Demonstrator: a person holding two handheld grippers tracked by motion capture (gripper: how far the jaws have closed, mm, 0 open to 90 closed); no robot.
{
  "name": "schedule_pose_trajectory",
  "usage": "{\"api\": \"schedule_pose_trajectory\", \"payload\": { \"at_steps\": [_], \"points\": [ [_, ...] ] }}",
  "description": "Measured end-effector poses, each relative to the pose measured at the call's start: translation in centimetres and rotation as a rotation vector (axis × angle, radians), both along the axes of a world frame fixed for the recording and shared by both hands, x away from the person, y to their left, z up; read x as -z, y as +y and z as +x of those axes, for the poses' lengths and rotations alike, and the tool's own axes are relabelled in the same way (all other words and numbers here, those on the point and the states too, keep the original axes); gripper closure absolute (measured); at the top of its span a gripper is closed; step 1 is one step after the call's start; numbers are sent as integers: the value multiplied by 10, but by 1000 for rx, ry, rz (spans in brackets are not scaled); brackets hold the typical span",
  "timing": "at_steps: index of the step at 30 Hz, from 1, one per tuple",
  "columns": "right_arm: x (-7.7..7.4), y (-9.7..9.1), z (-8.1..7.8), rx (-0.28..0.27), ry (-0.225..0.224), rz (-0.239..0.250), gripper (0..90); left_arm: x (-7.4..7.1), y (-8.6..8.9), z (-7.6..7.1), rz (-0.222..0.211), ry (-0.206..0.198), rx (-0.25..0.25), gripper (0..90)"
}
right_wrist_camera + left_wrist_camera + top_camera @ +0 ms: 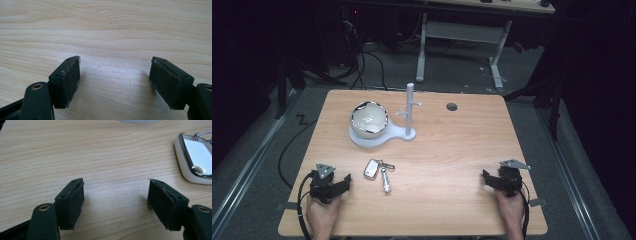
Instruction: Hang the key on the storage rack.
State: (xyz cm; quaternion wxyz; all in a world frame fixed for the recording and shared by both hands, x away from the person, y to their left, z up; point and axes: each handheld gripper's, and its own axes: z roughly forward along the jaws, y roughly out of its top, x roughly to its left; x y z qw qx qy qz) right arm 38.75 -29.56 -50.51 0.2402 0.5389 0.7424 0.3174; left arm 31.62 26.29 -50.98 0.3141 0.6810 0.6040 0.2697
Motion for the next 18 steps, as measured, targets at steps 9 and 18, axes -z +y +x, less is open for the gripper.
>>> {"api": "schedule_pose_trajectory", "payload": {
  "at_steps": [9, 18],
  "points": [
    [0, 0, 0, 0, 0, 1, 248, 0, -1, 1, 0, 4, 10, 265],
    [0, 0, 0, 0, 0, 1, 249, 0, -1, 1, -1, 4, 8, 261]
  ]
}}
